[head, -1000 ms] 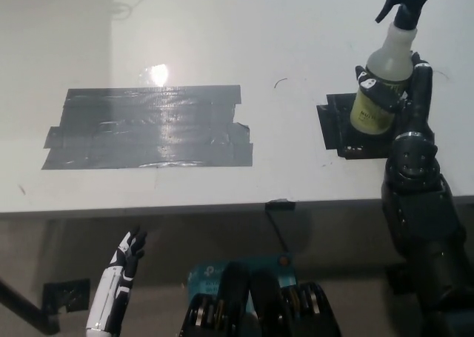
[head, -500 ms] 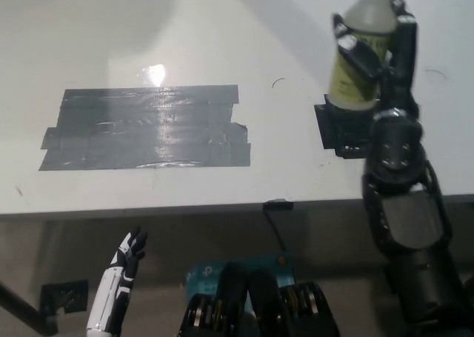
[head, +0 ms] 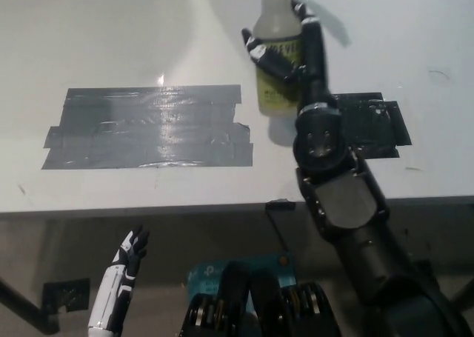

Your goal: A spray bottle is kept on the black marked spot on the table infront of the robot and the robot extends its right arm to pick it up and hands it to a person

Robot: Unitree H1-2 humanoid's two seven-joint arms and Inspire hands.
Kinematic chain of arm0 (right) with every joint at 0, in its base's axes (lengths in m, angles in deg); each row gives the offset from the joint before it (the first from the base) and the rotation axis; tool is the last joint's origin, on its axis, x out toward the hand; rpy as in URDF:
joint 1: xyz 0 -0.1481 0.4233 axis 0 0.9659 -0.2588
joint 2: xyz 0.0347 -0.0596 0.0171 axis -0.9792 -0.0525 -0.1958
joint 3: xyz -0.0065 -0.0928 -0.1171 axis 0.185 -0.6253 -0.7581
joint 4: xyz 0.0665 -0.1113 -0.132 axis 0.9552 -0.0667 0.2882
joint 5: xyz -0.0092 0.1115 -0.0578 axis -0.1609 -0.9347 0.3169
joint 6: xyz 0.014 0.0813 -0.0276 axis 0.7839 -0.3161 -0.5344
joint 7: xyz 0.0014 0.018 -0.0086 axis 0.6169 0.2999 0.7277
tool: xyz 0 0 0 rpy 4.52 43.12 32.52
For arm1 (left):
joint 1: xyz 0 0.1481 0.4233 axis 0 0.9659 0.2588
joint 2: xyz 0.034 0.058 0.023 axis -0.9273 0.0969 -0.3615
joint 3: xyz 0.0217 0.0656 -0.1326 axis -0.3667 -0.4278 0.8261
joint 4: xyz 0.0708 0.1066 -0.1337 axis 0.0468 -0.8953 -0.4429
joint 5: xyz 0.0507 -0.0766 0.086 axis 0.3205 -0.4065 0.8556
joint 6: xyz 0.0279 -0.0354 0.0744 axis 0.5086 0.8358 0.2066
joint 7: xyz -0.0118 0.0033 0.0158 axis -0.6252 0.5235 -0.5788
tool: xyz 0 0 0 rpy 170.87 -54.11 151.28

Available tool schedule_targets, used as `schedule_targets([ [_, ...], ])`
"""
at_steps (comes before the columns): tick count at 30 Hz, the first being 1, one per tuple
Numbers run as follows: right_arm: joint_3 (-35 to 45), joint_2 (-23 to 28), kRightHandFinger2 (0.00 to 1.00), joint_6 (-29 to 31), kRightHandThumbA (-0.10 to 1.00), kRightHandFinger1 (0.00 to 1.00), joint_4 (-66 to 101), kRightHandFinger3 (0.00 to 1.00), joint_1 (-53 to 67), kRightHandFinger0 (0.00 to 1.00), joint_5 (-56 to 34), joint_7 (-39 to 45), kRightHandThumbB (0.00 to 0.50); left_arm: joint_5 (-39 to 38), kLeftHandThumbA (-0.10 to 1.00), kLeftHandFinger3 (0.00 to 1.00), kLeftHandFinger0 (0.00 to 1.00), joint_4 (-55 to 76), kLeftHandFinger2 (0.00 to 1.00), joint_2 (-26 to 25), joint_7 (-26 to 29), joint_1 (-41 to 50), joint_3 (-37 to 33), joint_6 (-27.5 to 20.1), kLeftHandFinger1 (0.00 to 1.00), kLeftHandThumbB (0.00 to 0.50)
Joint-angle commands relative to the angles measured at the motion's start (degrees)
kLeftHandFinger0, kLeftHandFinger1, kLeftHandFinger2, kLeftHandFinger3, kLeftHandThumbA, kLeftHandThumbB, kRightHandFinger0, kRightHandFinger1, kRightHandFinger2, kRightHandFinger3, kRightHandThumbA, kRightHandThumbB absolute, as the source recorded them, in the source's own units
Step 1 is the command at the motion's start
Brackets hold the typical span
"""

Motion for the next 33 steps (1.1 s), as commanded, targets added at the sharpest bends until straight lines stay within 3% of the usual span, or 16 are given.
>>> schedule_targets([
  [1, -0.02, -1.61, 0.71, 7.24, -0.10, 0.34, -3.14, 0.76, -7.34, 0.00, 0.11, -2.03, 0.151, 0.57, 1.00, 1.00, 1.00, 1.20, 1.00, -0.81, 0.08, -0.29, -0.62, -1.17, 1.00, 0.259],
  [7, 0.22, -1.93, 0.76, 7.72, -0.10, 0.37, -10.74, 0.82, -9.36, 0.00, 0.41, -3.96, 0.148, 0.21, 1.00, 1.00, 1.00, 1.66, 1.00, -0.86, -0.17, -0.09, -0.79, -0.70, 1.00, 0.266],
  [8, 0.33, -1.98, 0.83, 7.63, -0.10, 0.64, -11.28, 0.83, -9.47, 0.23, 0.37, -4.28, 0.152, 0.19, 1.00, 1.00, 1.00, 1.64, 1.00, -0.86, -0.20, -0.09, -0.83, -0.74, 1.00, 0.270],
  [9, 0.55, -2.08, 0.81, 7.47, -0.10, 0.89, -12.17, 0.82, -9.72, 0.59, 0.22, -4.79, 0.153, 0.25, 1.00, 1.00, 1.00, 1.69, 1.00, -0.86, -0.21, -0.11, -0.92, -0.72, 1.00, 0.276],
  [10, 0.64, -2.12, 0.81, 7.41, -0.10, 0.89, -12.56, 0.82, -9.86, 0.59, 0.15, -5.00, 0.153, 0.30, 1.00, 1.00, 1.00, 1.74, 1.00, -0.86, -0.21, -0.14, -0.96, -0.67, 1.00, 0.276],
  [11, 0.75, -2.07, 0.49, 7.46, -0.10, 0.54, -13.36, 0.84, -10.28, 0.37, -0.02, -5.12, 0.139, 0.39, 1.00, 1.00, 1.00, 1.72, 1.00, -0.90, -0.24, -0.29, -1.05, -0.65, 1.00, 0.276],
  [12, 0.81, -2.03, 0.49, 7.45, -0.10, 0.54, -13.59, 0.84, -10.46, 0.37, -0.13, -5.06, 0.139, 0.39, 1.00, 1.00, 1.00, 1.67, 1.00, -0.92, -0.26, -0.39, -1.08, -0.68, 1.00, 0.276],
  [13, 0.89, -1.90, 0.44, 7.67, -0.10, 0.21, -14.09, 0.85, -10.87, 0.04, -0.28, -5.00, 0.138, 0.50, 1.00, 1.00, 1.00, 1.64, 1.00, -0.97, -0.25, -0.57, -1.13, -0.57, 1.00, 0.279],
  [14, 0.86, -1.82, 0.48, 7.89, -0.10, 0.15, -14.23, 0.83, -11.04, 0.01, -0.27, -4.95, 0.137, 0.61, 1.00, 1.00, 1.00, 1.73, 1.00, -0.99, -0.24, -0.57, -1.16, -0.34, 1.00, 0.288],
  [19, 1.35, -1.61, 0.76, 8.49, -0.10, 0.34, -14.34, 0.78, -11.78, 0.03, -1.15, -4.12, 0.181, 0.75, 1.00, 1.00, 1.00, 2.13, 1.00, -1.11, -0.20, -0.71, -1.28, 0.49, 1.00, 0.288],
  [22, 1.76, -1.58, 0.68, 8.05, -0.09, 0.34, -14.30, 0.70, -11.90, 0.05, -1.67, -3.77, 0.195, 0.74, 1.00, 1.00, 1.00, 2.21, 1.00, -1.11, -0.18, -0.78, -1.34, 0.66, 1.00, 0.293],
  [24, 2.43, -1.42, 0.66, 8.04, 0.13, 0.45, -14.18, 0.69, -11.73, 0.22, -2.97, -1.88, 0.235, 0.68, 1.00, 1.00, 1.00, 2.14, 1.00, -1.17, -0.16, -0.84, -1.36, 0.67, 1.00, 0.303],
  [25, 2.43, -1.13, 0.97, 7.23, 0.33, 0.71, -13.44, 1.00, -11.40, 0.47, -3.65, 0.45, 0.310, 0.67, 1.00, 1.00, 1.00, 2.12, 1.00, -1.22, -0.19, -0.92, -1.39, 0.76, 1.00, 0.312],
  [27, 2.49, -0.59, 1.00, 6.38, 0.49, 0.93, -11.96, 1.00, -10.62, 0.72, -5.27, 5.12, 0.370, 0.79, 1.00, 1.00, 1.00, 2.26, 1.00, -1.33, -0.24, -1.01, -1.48, 1.08, 1.00, 0.318],
  [30, 2.81, -0.29, 1.00, 7.44, 0.60, 1.00, -11.81, 1.00, -10.20, 0.96, -6.23, 7.09, 0.410, 0.97, 1.00, 1.00, 1.00, 2.44, 1.00, -1.40, -0.17, -1.11, -1.63, 1.20, 1.00, 0.318],
  [33, 2.21, 0.45, 1.00, 8.23, 0.77, 1.00, -10.97, 1.00, -9.56, 1.00, -6.99, 10.75, 0.488, 1.07, 1.00, 1.00, 1.00, 2.35, 1.00, -1.56, -0.07, -1.24, -1.71, 0.78, 1.00, 0.325],
])
